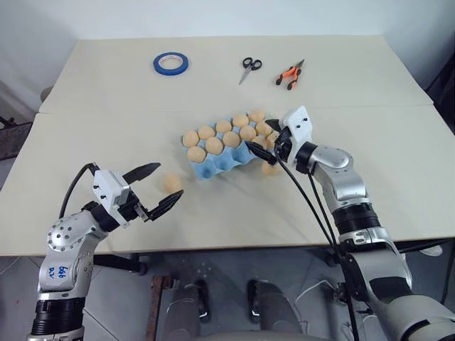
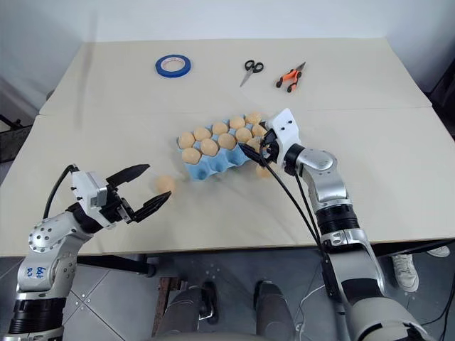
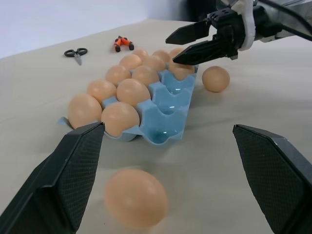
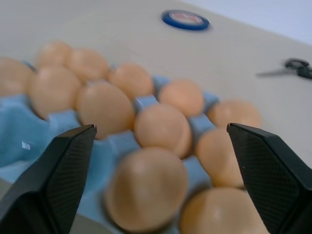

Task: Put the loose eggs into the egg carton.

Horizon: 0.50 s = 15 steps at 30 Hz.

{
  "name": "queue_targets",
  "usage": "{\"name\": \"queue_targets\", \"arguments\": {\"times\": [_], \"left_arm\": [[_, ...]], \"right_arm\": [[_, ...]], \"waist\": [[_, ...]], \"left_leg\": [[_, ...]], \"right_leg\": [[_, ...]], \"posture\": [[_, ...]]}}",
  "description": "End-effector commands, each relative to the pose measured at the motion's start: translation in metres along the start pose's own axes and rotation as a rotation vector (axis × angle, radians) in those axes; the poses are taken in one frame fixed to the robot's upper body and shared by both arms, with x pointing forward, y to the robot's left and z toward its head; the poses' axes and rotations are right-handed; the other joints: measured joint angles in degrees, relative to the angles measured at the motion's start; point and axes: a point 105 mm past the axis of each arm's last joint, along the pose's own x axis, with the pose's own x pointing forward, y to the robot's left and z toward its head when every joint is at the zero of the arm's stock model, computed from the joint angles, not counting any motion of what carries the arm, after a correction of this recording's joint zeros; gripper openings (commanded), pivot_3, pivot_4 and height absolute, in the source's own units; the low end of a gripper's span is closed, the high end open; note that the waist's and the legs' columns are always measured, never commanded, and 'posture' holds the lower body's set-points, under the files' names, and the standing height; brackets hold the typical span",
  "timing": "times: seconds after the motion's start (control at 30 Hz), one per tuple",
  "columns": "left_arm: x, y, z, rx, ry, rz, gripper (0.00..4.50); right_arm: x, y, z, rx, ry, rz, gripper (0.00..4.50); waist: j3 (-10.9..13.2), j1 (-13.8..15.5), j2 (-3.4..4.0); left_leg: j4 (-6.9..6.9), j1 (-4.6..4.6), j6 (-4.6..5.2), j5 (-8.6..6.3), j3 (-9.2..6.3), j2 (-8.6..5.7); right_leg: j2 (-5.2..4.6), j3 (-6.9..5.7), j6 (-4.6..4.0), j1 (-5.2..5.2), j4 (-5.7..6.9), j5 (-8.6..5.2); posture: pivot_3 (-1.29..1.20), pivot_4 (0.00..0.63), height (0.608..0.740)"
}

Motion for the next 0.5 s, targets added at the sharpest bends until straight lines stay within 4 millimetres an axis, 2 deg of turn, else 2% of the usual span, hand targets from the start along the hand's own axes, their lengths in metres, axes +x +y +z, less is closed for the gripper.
{"name": "queue_targets", "arguments": {"times": [0.03, 0.17, 0.3, 0.5], "left_arm": [[-0.003, 0.004, 0.01, 0.039, -0.015, 0.015, 4.5], [0.001, -0.001, 0.006, 0.025, -0.002, -0.026, 4.5], [0.011, -0.012, 0.0, 0.013, 0.016, -0.119, 4.5], [0.027, -0.022, -0.009, 0.017, 0.038, -0.243, 4.5]], "right_arm": [[-0.022, 0.001, 0.024, -0.028, -0.093, 0.044, 4.46], [-0.065, -0.003, 0.011, -0.05, -0.069, 0.05, 4.46], [-0.116, -0.018, 0.003, -0.049, -0.075, -0.047, 4.46], [-0.184, -0.022, -0.013, -0.067, -0.01, -0.177, 4.46]], "waist": [[0.0, 0.09, 0.0], [-0.02, 1.01, -0.04], [-0.02, 1.72, -0.04], [-0.02, 1.79, -0.04]], "left_leg": [[0.0, 0.0, 0.0, 0.0, 0.0, 0.0], [0.01, 0.01, 0.02, -0.02, -0.04, -0.05], [-0.01, -0.01, 0.06, -0.06, -0.01, -0.06], [-0.01, 0.03, 0.06, -0.06, 0.0, -0.04]], "right_leg": [[0.0, 0.0, 0.0, 0.01, 0.0, 0.0], [-0.06, -0.03, 0.0, 0.06, -0.08, 0.0], [-0.07, -0.01, 0.02, 0.08, -0.23, 0.01], [-0.03, 0.0, 0.01, 0.12, -0.25, 0.01]], "posture": [[0.0, 0.15, 0.74], [0.0, 0.15, 0.74], [0.0, 0.15, 0.74], [0.0, 0.15, 0.74]]}}
